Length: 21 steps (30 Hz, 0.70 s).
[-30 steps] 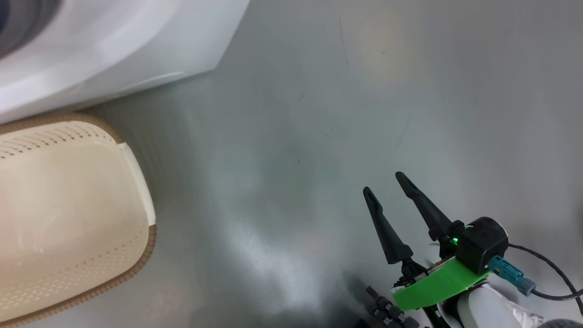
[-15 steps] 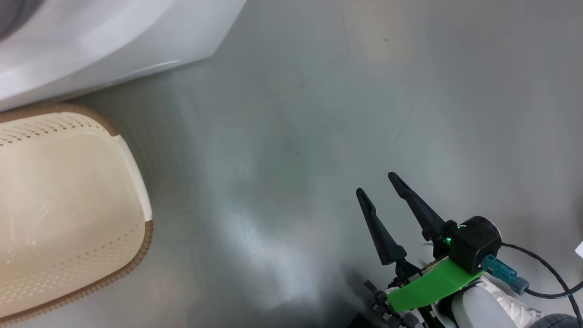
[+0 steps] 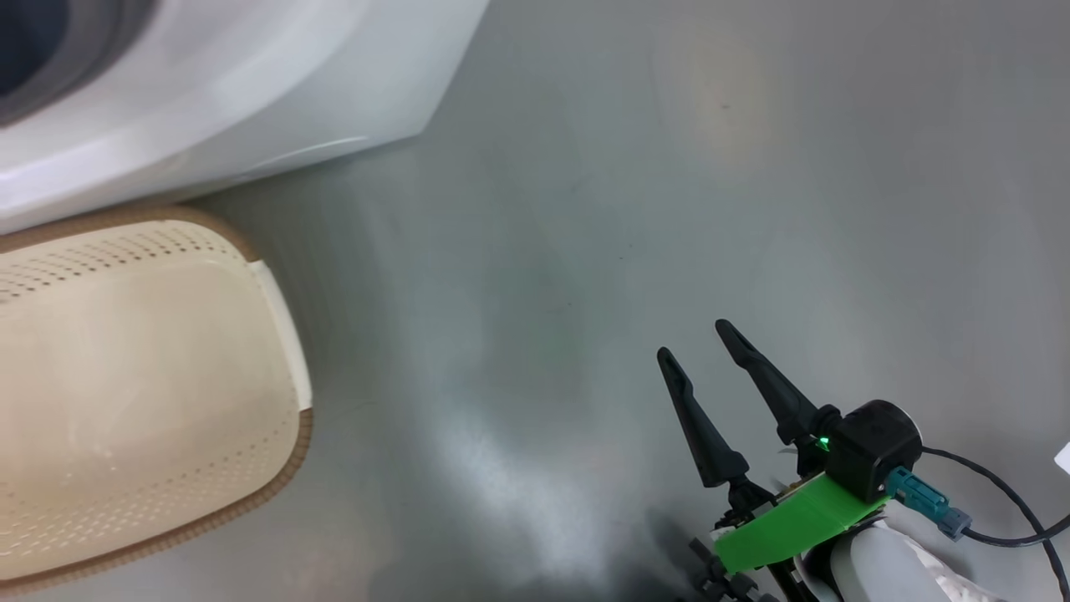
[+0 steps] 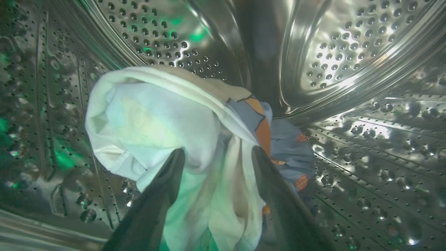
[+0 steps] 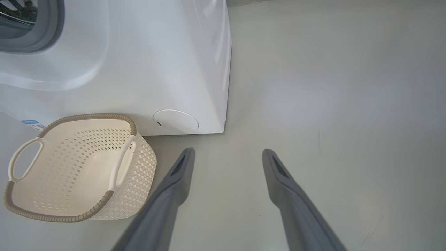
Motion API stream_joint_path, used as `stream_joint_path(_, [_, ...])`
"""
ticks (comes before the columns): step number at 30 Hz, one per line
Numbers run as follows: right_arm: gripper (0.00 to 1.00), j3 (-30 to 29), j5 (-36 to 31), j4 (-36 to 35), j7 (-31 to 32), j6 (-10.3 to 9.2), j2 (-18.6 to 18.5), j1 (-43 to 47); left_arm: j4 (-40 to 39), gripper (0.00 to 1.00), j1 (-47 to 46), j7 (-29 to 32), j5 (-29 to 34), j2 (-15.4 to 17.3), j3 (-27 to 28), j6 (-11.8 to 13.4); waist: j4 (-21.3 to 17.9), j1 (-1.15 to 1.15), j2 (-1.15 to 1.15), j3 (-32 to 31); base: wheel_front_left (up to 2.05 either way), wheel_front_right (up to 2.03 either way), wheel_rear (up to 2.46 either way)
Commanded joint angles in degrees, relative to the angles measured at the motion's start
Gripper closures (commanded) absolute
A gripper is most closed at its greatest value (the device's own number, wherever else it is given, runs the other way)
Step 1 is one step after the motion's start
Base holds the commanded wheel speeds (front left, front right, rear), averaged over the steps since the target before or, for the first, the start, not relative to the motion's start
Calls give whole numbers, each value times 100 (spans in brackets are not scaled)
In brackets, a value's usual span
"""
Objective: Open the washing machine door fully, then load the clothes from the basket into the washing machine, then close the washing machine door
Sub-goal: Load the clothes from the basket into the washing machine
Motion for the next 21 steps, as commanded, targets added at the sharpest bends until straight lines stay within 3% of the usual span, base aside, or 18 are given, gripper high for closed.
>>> stream_joint_path(1, [0,89,86,-82,-27,9,-42,145,-69,0,15,-69,-112,158,59,43,98,0,0,-74,0,0,0])
stream_joint_path(13, [0,44,79,22,-27,9,-35,27,-21,0,638,-394,-444,-395,192,75,505,0,0,-593,0,0,0])
stream_joint_path(21, [0,-16,77,101,-27,9,-2,14,-656,0,1340,-405,-572,-708,299,86,774,0,0,-984,0,0,0])
